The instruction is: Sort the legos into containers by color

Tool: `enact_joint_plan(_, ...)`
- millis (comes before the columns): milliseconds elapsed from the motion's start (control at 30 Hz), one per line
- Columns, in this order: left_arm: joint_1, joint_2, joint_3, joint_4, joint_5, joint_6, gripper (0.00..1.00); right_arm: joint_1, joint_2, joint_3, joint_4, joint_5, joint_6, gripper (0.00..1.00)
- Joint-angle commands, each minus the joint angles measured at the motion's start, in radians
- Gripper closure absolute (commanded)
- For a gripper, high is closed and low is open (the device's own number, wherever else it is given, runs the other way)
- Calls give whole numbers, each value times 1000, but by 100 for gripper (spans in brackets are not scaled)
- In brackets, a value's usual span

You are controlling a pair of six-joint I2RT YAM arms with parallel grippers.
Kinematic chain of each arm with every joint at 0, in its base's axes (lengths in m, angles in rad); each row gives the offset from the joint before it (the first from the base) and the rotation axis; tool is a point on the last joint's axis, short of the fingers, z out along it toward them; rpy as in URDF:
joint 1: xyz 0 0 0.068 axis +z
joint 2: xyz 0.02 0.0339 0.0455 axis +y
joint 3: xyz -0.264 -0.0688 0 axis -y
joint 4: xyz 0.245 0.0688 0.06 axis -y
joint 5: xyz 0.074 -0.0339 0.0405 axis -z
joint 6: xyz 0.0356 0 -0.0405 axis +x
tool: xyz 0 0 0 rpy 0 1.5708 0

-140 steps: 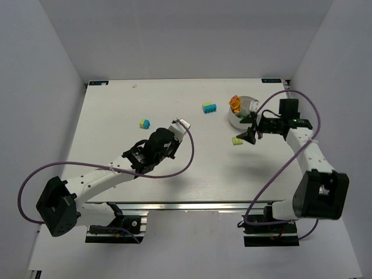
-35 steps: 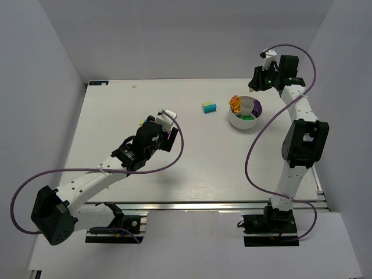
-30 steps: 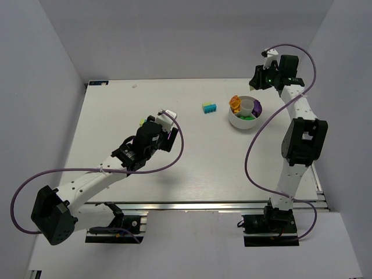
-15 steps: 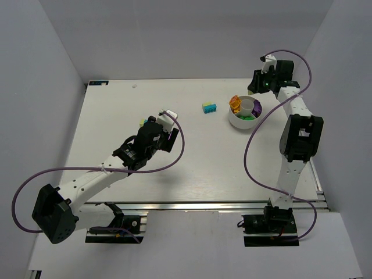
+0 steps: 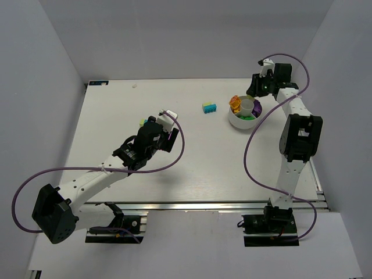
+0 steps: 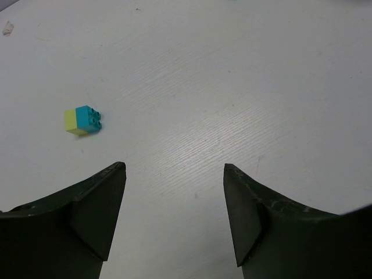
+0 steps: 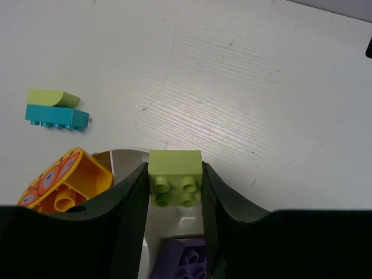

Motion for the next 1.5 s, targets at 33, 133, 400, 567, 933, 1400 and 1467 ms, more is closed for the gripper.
enact_joint_plan(33, 4, -13, 0, 13, -5, 4, 22, 7, -4, -7, -12, -16, -29, 77)
enact_joint_plan(133, 4, -14, 0, 15, -5, 4, 22, 10, -4, -7, -21, -17, -34, 72)
enact_joint_plan(400, 4, -19, 0, 15, -5, 4, 22, 18, -10, 3, -37, -19, -42, 52)
enact_joint_plan(567, 4, -25, 0, 15, -2, 4, 22, 16, -42, 4, -26, -7, -42, 43)
enact_joint_plan(933, 4, -8, 9, 8, -14, -33, 40, 42, -310, -204, 178, -110, -192, 55)
enact_joint_plan(1400, 208, 87, 97, -68, 26, -212, 23, 481, -195, -48, -222, -44, -817, 20)
enact_joint_plan(1467, 221, 90, 100, -79, -14, -218, 17, 510, -100, 31, -207, 50, -728, 16)
